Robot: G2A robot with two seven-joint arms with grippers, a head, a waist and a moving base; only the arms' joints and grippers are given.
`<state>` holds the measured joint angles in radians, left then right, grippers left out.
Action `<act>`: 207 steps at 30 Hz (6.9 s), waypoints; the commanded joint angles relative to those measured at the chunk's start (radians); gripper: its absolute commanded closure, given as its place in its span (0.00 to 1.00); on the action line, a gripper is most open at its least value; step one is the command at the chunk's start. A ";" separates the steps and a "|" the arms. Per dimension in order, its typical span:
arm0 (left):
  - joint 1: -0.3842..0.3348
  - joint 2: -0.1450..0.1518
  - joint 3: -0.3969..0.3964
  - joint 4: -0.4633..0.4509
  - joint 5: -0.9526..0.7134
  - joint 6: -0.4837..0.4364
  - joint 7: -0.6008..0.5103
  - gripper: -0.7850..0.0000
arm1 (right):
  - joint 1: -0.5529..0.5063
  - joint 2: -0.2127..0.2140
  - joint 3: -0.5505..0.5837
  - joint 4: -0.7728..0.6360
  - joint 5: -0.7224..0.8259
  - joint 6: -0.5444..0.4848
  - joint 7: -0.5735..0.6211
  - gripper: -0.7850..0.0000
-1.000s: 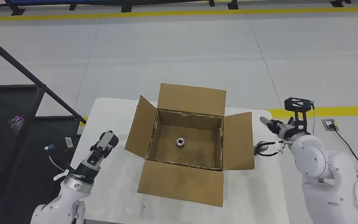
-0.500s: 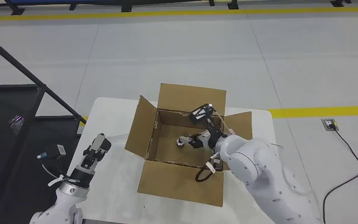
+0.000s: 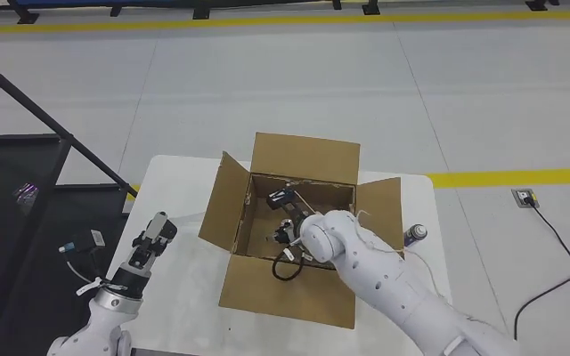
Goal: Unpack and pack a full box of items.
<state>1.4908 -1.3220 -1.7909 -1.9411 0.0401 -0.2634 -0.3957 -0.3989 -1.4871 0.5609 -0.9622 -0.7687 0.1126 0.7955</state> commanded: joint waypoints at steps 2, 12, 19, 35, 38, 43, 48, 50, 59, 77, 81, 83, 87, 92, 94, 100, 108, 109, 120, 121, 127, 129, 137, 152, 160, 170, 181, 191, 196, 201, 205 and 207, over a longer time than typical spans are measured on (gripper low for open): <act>0.000 0.000 0.000 0.000 0.000 0.000 0.000 0.00 | 0.021 -0.036 -0.040 0.073 -0.025 0.004 -0.044 0.00; 0.000 0.000 0.000 0.000 0.000 0.000 0.000 0.00 | 0.073 -0.124 -0.076 0.260 -0.006 -0.019 -0.088 0.70; 0.000 0.000 0.000 0.000 0.000 0.000 0.000 0.00 | 0.103 -0.159 -0.068 0.323 -0.006 -0.032 -0.116 1.00; 0.000 0.000 0.000 0.000 0.000 0.000 0.000 0.00 | -0.217 0.052 0.286 -0.591 -0.329 0.099 0.189 1.00; 0.000 0.000 0.000 0.000 0.000 0.000 0.000 0.00 | -0.362 0.096 0.417 -0.832 -0.402 0.071 0.238 1.00; 0.000 0.000 0.000 0.000 0.000 0.000 0.000 0.00 | -0.543 0.137 0.642 -1.102 -0.500 0.072 0.237 1.00; 0.000 0.000 0.000 0.000 0.000 0.000 0.000 0.00 | -0.689 0.160 0.878 -1.247 -0.543 0.087 0.217 1.00; 0.000 0.000 0.000 0.000 0.000 0.000 0.000 0.00 | -0.739 0.164 0.957 -1.266 -0.528 0.092 0.212 1.00; 0.000 0.000 0.000 0.000 0.000 0.000 0.000 0.00 | -0.905 0.174 1.124 -1.135 -0.465 0.073 0.196 1.00; 0.000 0.000 0.000 0.000 0.000 0.000 0.000 0.00 | -0.904 0.178 1.055 -0.797 -0.457 0.044 0.169 1.00; 0.000 0.000 0.000 0.000 0.000 0.000 0.000 0.00 | -0.880 0.179 1.043 -0.743 -0.453 0.028 0.176 1.00; 0.000 0.000 0.000 0.000 0.000 0.000 0.000 0.00 | -0.870 0.180 1.038 -0.721 -0.452 0.019 0.188 1.00; 0.000 0.000 0.000 0.000 0.000 0.000 0.000 0.00 | -0.857 0.182 1.032 -0.695 -0.438 0.005 0.191 0.73; 0.000 0.000 0.000 0.000 0.000 0.000 0.000 0.00 | -0.855 0.184 1.027 -0.691 -0.429 0.003 0.187 0.54; 0.000 0.000 0.000 0.000 0.000 0.000 0.000 0.00 | -0.859 0.185 1.027 -0.698 -0.422 0.002 0.185 0.48; 0.000 0.000 0.000 0.000 0.000 0.000 0.000 0.00 | -0.874 0.188 1.051 -0.774 -0.392 0.011 0.154 0.27; 0.000 0.000 0.000 0.000 0.000 0.000 0.000 0.00 | -0.880 0.197 1.190 -1.032 -0.248 0.026 0.118 0.08; 0.000 0.000 0.000 0.000 0.000 0.000 0.000 0.00 | -0.868 0.199 1.199 -1.048 -0.221 0.017 0.121 0.00; 0.000 0.000 0.000 0.000 0.000 0.000 0.000 0.00 | -0.617 0.211 1.092 -0.846 0.108 -0.098 0.316 0.00; 0.000 0.000 0.000 0.000 0.000 0.000 0.000 0.00 | -0.602 0.212 1.079 -0.829 0.099 -0.094 0.320 0.00; 0.000 0.000 0.000 0.000 0.000 0.000 0.000 0.00 | -0.544 0.216 0.998 -0.772 0.073 -0.079 0.337 0.00; 0.000 0.000 0.000 0.000 0.000 0.000 0.000 0.00 | -0.532 0.216 0.974 -0.762 0.074 -0.074 0.335 0.00; 0.000 0.000 0.000 0.000 0.000 0.000 0.000 0.00 | -0.500 0.218 0.899 -0.747 0.068 -0.060 0.316 0.00; 0.000 0.000 0.000 0.000 0.000 0.000 0.000 0.00 | -0.669 0.243 1.028 -0.997 -0.009 0.011 0.148 0.00; 0.000 0.000 0.000 0.000 0.000 0.000 0.000 0.00 | -0.669 0.243 1.028 -0.997 -0.009 0.011 0.148 0.00; 0.000 0.000 0.000 0.000 0.000 0.000 0.000 0.00 | -0.681 0.246 1.018 -1.009 -0.079 -0.004 0.114 0.00; 0.000 0.000 0.000 0.000 0.000 0.000 0.000 0.00 | -0.898 0.284 1.173 -1.069 -0.353 -0.140 0.218 0.00; 0.000 0.000 0.000 0.000 0.000 0.000 0.000 0.00 | -0.901 0.291 1.025 -0.848 -0.490 -0.253 0.273 0.00; 0.000 0.000 0.000 0.000 0.000 0.000 0.000 0.00 | -0.869 0.286 0.965 -0.748 -0.535 -0.214 0.218 0.00; 0.000 0.000 0.000 0.000 0.000 0.000 0.000 0.00 | -0.858 0.285 0.943 -0.718 -0.551 -0.200 0.197 0.21; 0.000 0.000 0.000 0.000 0.000 0.000 0.000 0.00 | -0.824 0.285 0.929 -0.661 -0.575 -0.192 0.201 0.52; 0.000 0.000 0.000 0.000 0.000 0.000 0.000 0.00 | -0.806 0.284 0.921 -0.637 -0.574 -0.185 0.205 0.62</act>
<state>1.4908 -1.3220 -1.7909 -1.9411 0.0401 -0.2634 -0.3957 -1.2147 -1.2027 1.4864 -1.6121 -1.3448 -0.0765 0.9991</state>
